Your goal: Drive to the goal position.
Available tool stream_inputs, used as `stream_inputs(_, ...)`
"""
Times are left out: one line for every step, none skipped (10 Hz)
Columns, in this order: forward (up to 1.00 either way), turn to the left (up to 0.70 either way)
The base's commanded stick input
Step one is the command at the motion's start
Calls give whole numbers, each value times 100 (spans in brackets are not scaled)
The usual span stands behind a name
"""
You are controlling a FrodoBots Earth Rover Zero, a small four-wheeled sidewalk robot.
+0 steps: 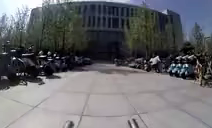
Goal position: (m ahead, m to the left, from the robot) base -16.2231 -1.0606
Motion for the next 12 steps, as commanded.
stream_inputs(100,0)
stream_inputs(100,0)
stream_inputs(100,0)
stream_inputs(100,0)
stream_inputs(100,0)
stream_inputs(100,0)
stream_inputs(100,0)
stream_inputs(100,0)
stream_inputs(100,0)
stream_inputs(100,0)
stream_inputs(100,0)
stream_inputs(100,0)
